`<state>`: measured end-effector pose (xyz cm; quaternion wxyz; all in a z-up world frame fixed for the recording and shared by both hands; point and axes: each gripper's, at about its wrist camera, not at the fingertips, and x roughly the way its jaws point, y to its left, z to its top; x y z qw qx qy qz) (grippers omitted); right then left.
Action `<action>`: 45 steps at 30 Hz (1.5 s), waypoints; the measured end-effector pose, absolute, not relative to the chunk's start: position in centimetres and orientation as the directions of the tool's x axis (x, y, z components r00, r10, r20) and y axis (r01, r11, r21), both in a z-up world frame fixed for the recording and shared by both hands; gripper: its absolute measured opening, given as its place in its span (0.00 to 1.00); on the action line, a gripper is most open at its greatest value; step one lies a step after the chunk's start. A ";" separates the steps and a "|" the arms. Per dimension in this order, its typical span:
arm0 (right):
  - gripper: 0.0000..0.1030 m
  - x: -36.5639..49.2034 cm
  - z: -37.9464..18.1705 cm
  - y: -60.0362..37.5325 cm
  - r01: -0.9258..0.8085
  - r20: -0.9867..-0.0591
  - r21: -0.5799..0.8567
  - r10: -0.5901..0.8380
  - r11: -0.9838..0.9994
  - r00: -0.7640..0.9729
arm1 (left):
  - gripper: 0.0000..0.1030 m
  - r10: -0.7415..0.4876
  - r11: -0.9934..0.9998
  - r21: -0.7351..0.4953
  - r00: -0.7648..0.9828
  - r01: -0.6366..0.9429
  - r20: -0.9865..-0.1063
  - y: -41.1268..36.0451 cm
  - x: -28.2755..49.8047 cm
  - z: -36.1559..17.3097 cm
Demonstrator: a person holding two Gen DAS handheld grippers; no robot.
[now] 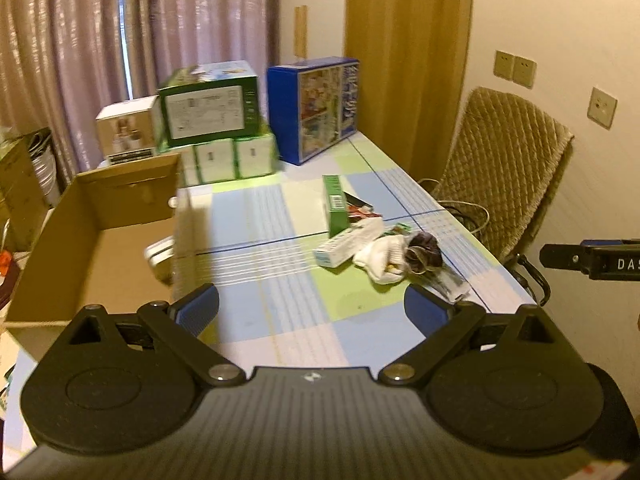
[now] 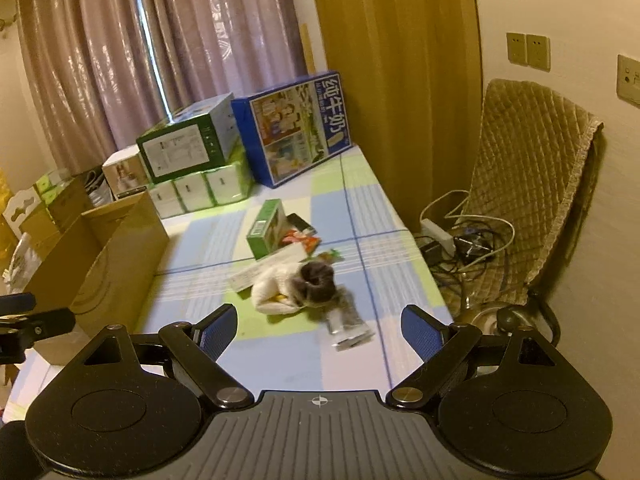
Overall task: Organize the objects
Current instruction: 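Move both tools back toward the glove and plastic packet on the table, then grasp the white knit glove with left tool while right tool grasps the clear packet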
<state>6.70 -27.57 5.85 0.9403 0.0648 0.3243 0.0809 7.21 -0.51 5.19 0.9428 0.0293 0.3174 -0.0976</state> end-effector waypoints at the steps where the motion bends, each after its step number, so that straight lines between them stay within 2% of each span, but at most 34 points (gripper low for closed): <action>1: 0.84 6.9 5.7 -27.8 -0.113 -0.603 0.163 0.190 0.980 0.775 | 0.94 -0.171 0.978 -0.006 0.776 0.210 -0.607 -0.9 7.6 4.9; 13: 0.83 11.6 1.0 -29.2 -0.166 -0.670 0.130 0.210 0.978 0.713 | 0.87 -0.217 0.950 0.029 0.724 0.311 -0.654 -5.4 13.2 0.0; 16: 0.79 13.0 -0.1 -29.1 -0.186 -0.681 0.132 0.225 0.974 0.697 | 0.85 -0.243 0.941 0.017 0.706 0.339 -0.666 -6.1 14.8 -1.1; 21: 0.67 15.4 -2.2 -28.5 -0.220 -0.701 0.125 0.243 0.967 0.670 | 0.75 -0.265 0.922 0.021 0.671 0.386 -0.692 -7.6 17.2 -3.2; 30: 0.64 19.1 -5.6 -27.6 -0.297 -0.740 0.074 0.252 0.952 0.624 | 0.59 -0.286 0.907 0.008 0.629 0.421 -0.723 -9.5 21.6 -7.1; 37: 0.59 21.5 -8.2 -27.4 -0.327 -0.768 0.106 0.286 0.939 0.573 | 0.49 -0.294 0.902 -0.001 0.613 0.431 -0.734 -10.5 24.4 -9.3; 40: 0.56 22.2 -8.7 -27.0 -0.338 -0.772 0.101 0.289 0.936 0.567 | 0.40 -0.294 0.899 0.006 0.613 0.438 -0.733 -10.7 25.2 -9.7; 43: 0.53 22.8 -9.1 -26.4 -0.351 -0.776 0.084 0.282 0.932 0.564 | 0.27 -0.300 0.898 -0.004 0.606 0.440 -0.737 -10.6 25.4 -9.8; 45: 0.43 23.1 -9.4 -26.1 -0.355 -0.785 0.059 0.263 0.933 0.561 | 0.16 -0.294 0.900 -0.002 0.602 0.437 -0.743 -10.4 25.1 -9.8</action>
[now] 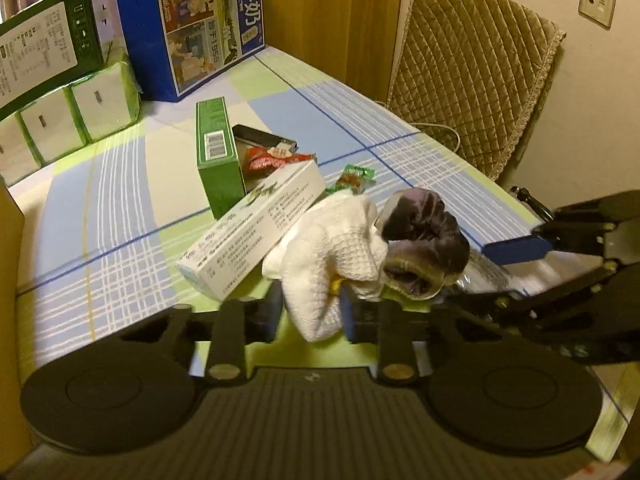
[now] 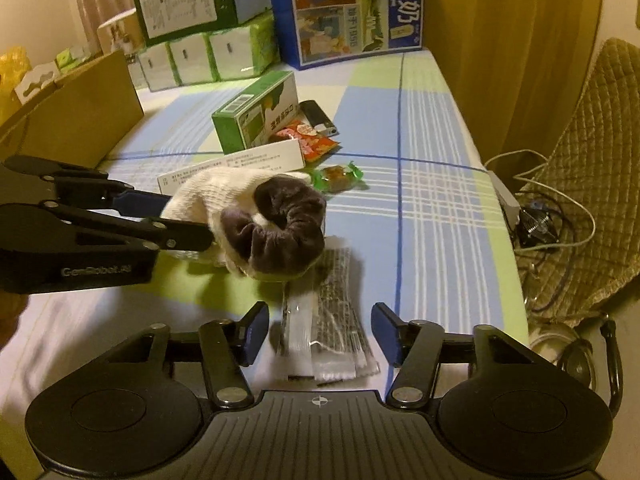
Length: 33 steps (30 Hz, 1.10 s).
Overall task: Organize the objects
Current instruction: 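Grasp the white knit glove with left tool while right tool grasps the clear packet, then carry the glove and clear packet in both tools to the cardboard box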
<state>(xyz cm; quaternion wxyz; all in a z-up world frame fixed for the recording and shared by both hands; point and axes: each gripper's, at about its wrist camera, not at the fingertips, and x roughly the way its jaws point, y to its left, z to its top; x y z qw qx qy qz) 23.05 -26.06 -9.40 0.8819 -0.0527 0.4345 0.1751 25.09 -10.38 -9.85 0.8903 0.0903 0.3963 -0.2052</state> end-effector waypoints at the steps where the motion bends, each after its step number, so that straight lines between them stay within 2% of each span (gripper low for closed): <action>1: 0.40 23.1 -9.5 -25.9 -0.353 -0.788 0.046 0.251 0.935 0.562 | 0.16 -0.288 0.901 0.001 0.601 0.434 -0.745 -10.2 24.8 -9.8; 6: 0.34 22.0 -9.1 -25.9 -0.340 -0.799 0.035 0.231 0.940 0.555 | 0.14 -0.262 0.912 0.011 0.604 0.409 -0.753 -8.4 22.3 -9.0; 14: 0.34 18.2 -8.2 -26.8 -0.315 -0.817 0.065 0.232 0.947 0.528 | 0.14 -0.191 0.933 0.048 0.606 0.355 -0.772 -5.1 16.7 -8.3; 17: 0.34 17.3 -8.4 -26.9 -0.307 -0.812 0.070 0.233 0.949 0.535 | 0.16 -0.184 0.933 0.056 0.605 0.355 -0.775 -4.7 15.8 -8.2; 19: 0.34 17.0 -8.4 -27.1 -0.292 -0.805 0.085 0.239 0.953 0.544 | 0.23 -0.180 0.931 0.065 0.609 0.359 -0.773 -4.8 15.8 -8.2; 24: 0.42 17.3 -8.2 -27.5 -0.268 -0.797 0.100 0.238 0.958 0.555 | 0.27 -0.170 0.929 0.088 0.625 0.360 -0.762 -5.2 16.5 -8.3; 33: 0.44 18.0 -8.6 -26.6 -0.297 -0.807 0.055 0.217 0.953 0.549 | 0.26 -0.172 0.921 0.095 0.613 0.378 -0.771 -5.8 17.6 -9.1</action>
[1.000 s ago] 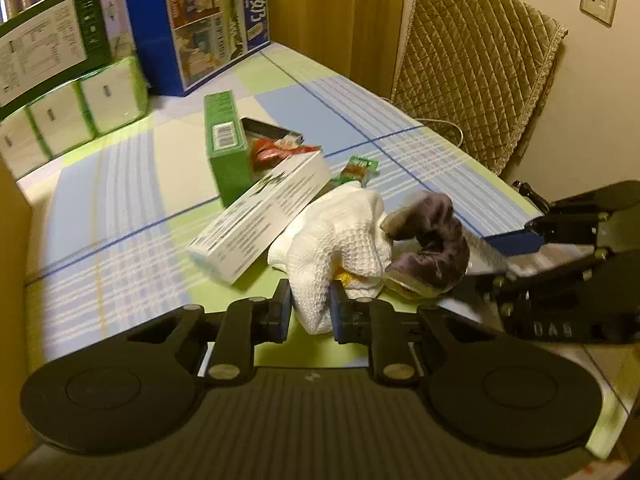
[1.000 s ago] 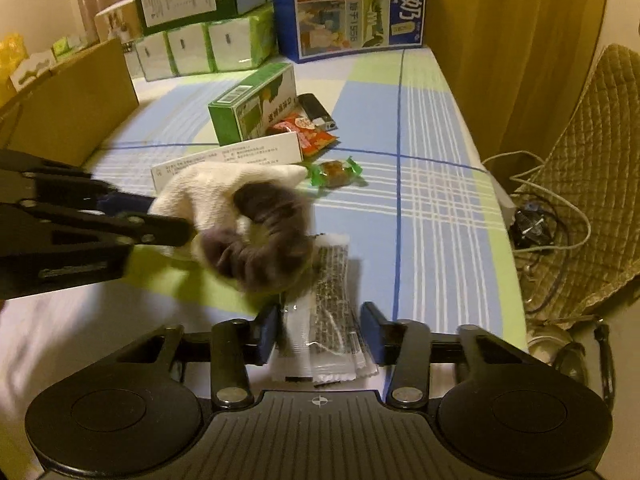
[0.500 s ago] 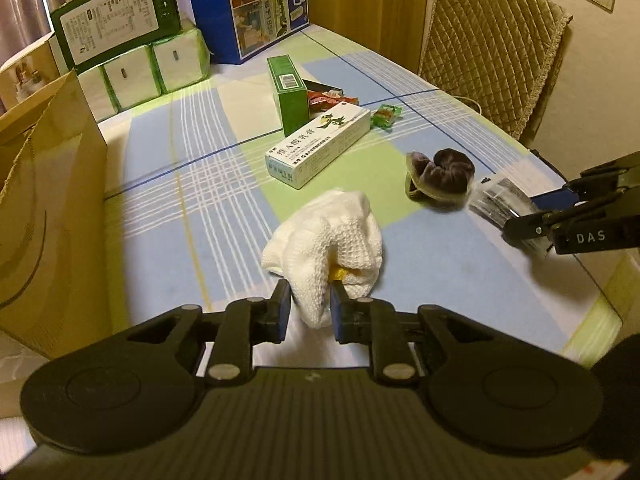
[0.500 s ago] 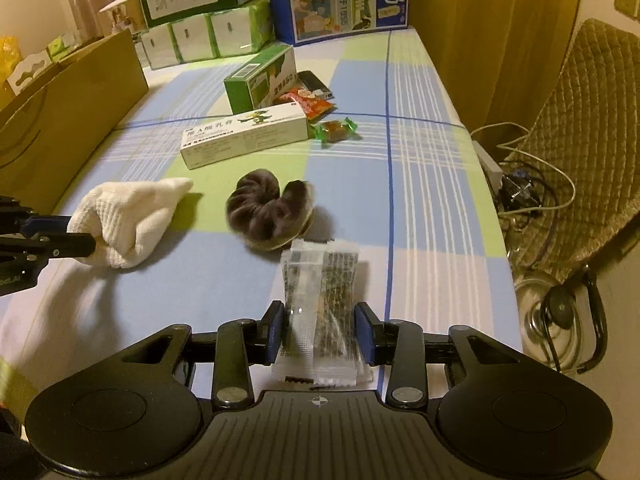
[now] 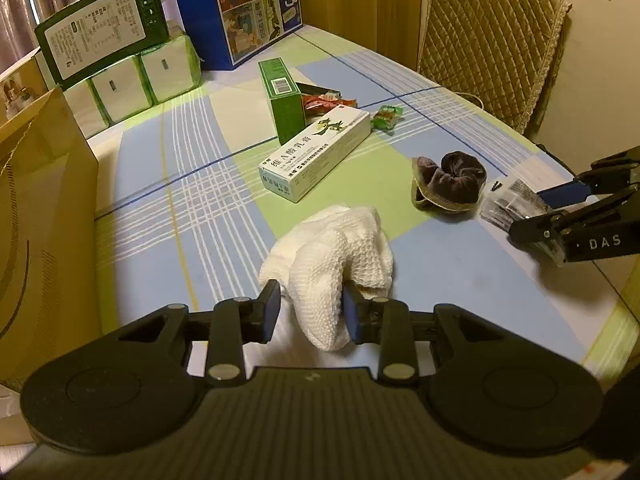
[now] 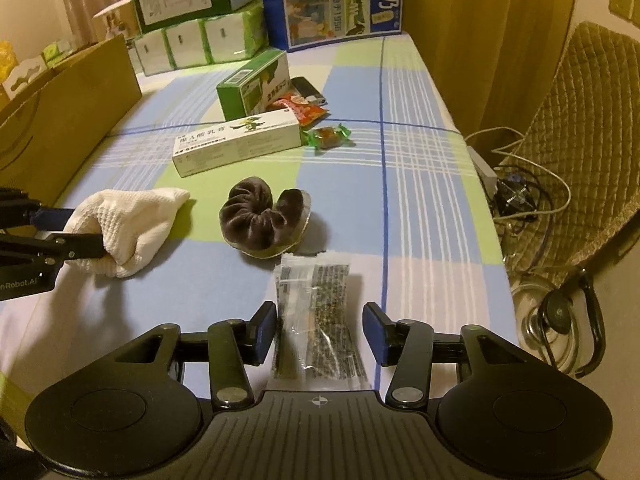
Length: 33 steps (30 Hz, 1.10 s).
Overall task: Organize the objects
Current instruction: 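Carry the glove and clear packet in both tools to the cardboard box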
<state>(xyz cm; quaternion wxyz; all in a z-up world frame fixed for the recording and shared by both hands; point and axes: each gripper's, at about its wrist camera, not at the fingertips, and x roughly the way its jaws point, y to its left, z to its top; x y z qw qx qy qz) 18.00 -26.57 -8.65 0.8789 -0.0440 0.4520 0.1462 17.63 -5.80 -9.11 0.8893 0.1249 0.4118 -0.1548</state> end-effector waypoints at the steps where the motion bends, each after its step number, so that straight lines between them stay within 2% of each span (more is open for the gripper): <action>1: 0.44 18.1 -8.7 -26.4 -0.295 -0.810 0.048 0.210 0.954 0.548 | 0.24 -0.174 0.921 0.092 0.610 0.379 -0.773 -5.8 17.7 -9.2; 7: 0.43 17.8 -9.1 -25.9 -0.309 -0.817 0.005 0.182 0.951 0.548 | 0.21 -0.168 0.921 0.096 0.607 0.377 -0.777 -6.0 17.5 -9.4; 9: 0.34 17.7 -9.1 -25.9 -0.307 -0.817 0.002 0.179 0.952 0.548 | 0.16 -0.167 0.922 0.096 0.608 0.375 -0.776 -6.0 17.5 -9.3; 20: 0.33 16.6 -7.0 -26.4 -0.268 -0.800 0.015 0.172 0.963 0.575 | 0.12 -0.159 0.928 0.100 0.621 0.360 -0.768 -5.1 16.2 -7.4; 33: 0.33 14.5 -0.2 -23.9 -0.279 -0.726 0.077 0.246 0.957 0.643 | 0.12 -0.157 0.953 0.075 0.688 0.294 -0.708 -2.0 12.6 -1.5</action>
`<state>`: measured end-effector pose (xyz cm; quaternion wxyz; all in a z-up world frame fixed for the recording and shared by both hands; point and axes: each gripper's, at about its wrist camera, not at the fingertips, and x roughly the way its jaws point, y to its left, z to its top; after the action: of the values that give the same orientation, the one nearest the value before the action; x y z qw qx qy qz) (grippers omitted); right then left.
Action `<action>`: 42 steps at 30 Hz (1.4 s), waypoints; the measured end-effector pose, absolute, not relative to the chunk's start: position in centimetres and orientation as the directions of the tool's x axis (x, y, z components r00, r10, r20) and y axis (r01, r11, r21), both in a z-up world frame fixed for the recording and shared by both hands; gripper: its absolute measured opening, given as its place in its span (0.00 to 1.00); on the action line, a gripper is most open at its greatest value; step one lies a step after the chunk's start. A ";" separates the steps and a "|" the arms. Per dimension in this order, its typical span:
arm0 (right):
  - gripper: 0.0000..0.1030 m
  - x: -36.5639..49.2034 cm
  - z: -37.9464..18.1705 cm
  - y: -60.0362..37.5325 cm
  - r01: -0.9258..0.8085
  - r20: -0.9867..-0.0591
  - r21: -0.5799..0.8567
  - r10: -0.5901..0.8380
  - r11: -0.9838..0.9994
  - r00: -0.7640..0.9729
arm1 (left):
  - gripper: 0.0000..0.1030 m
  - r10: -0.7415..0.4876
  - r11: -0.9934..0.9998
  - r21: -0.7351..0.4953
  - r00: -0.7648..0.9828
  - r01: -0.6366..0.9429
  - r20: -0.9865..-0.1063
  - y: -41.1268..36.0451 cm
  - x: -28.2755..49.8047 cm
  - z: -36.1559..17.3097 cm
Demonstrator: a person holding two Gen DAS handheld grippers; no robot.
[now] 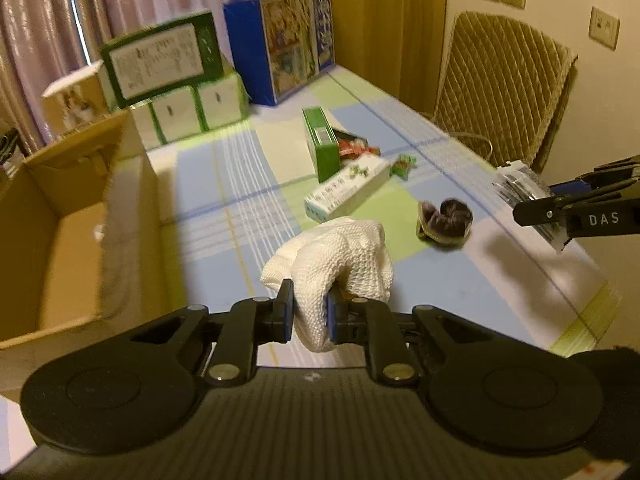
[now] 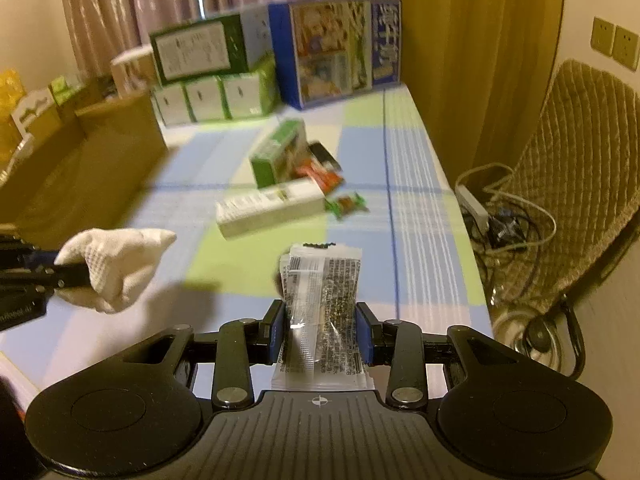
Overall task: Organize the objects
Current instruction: 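Carry the glove and clear packet in both tools to the cardboard box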
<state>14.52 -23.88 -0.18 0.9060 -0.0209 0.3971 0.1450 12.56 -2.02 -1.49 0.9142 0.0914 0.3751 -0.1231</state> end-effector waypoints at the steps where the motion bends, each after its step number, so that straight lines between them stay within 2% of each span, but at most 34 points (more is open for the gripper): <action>1: 0.33 14.2 0.4 -23.5 -0.281 -0.718 0.084 0.254 0.956 0.648 | 0.12 -0.156 0.954 0.075 0.695 0.290 -0.702 -1.8 12.2 -1.0; 18: 0.33 10.2 5.2 -15.0 -0.419 -0.670 0.097 0.370 0.903 0.644 | 0.12 -0.094 0.974 0.105 0.785 0.200 -0.613 3.6 6.7 5.6; 42: 0.33 11.2 6.6 0.6 -0.627 -0.657 0.109 0.529 0.772 0.537 | 0.12 0.092 0.986 0.168 0.812 0.007 -0.576 16.4 4.8 8.2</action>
<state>11.18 0.57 6.58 0.8740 -0.0697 0.3493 0.3306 4.85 16.40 8.18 0.9484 0.0814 0.3055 0.0225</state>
